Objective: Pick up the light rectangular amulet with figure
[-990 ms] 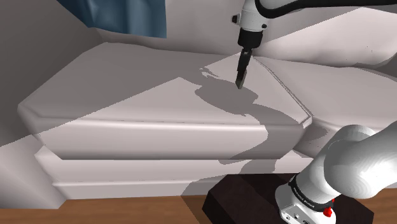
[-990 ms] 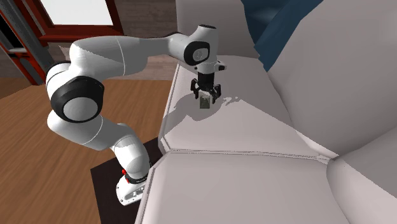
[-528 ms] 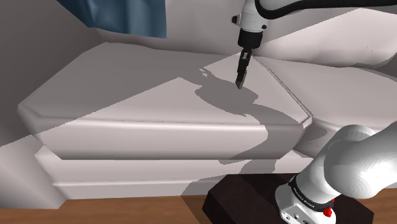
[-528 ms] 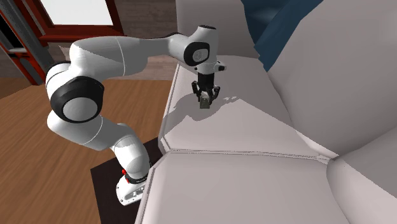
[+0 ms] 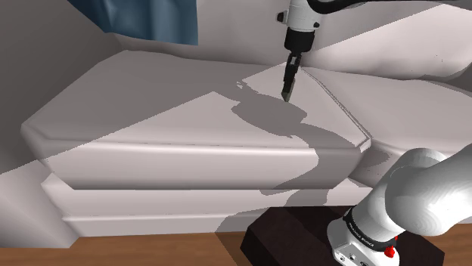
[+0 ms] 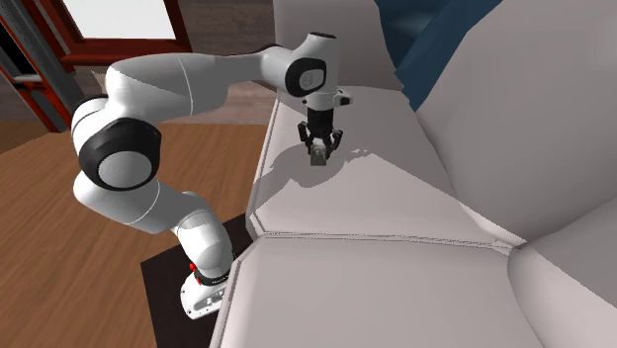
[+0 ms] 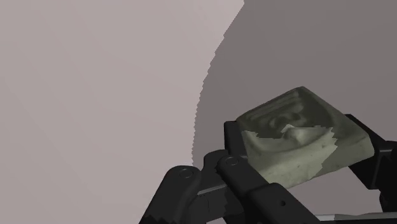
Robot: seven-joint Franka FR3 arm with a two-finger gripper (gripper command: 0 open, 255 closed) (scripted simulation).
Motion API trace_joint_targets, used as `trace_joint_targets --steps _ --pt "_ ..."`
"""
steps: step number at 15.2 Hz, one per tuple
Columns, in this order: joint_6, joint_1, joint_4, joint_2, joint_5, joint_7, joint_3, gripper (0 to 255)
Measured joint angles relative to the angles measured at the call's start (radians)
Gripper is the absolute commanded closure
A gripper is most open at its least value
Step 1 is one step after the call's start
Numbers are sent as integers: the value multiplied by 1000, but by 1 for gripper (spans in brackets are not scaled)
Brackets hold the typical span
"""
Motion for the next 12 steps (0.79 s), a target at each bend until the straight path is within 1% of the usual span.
trace_joint_targets --steps 12 --pt "-150 0 174 24 2 -8 3 255"
